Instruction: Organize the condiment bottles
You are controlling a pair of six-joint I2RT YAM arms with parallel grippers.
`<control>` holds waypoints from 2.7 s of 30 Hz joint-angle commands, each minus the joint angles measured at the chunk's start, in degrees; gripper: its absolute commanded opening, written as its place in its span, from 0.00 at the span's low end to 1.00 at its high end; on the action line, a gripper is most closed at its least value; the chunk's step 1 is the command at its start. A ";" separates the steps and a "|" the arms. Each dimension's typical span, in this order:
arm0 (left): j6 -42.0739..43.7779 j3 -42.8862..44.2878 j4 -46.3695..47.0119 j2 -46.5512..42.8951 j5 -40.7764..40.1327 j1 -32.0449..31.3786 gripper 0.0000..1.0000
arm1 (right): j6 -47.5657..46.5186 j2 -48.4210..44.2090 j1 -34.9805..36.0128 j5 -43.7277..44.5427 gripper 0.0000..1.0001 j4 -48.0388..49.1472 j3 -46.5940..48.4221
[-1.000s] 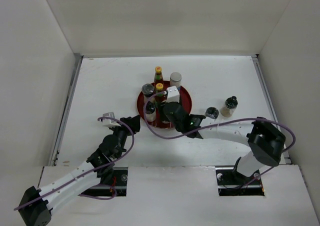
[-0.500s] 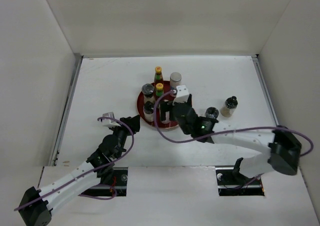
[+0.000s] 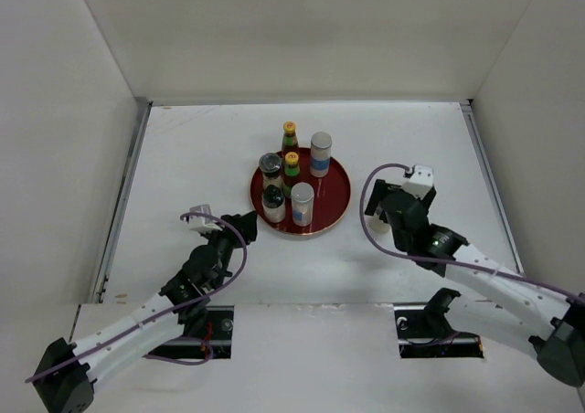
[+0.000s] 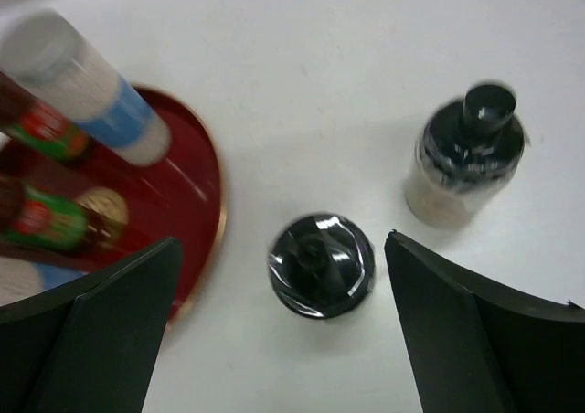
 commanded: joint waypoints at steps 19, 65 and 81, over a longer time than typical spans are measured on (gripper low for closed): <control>-0.65 -0.59 3.89 0.61 0.35 0.71 0.54 | 0.52 14.08 -9.87 -9.57 0.57 7.50 -0.26; -0.74 -0.24 2.31 -0.18 1.23 0.63 0.54 | -2.47 28.69 0.34 -5.44 0.89 16.83 18.22; -0.92 -0.24 3.71 1.14 0.71 0.28 0.54 | -2.56 7.74 -24.71 -3.85 0.97 7.95 -1.67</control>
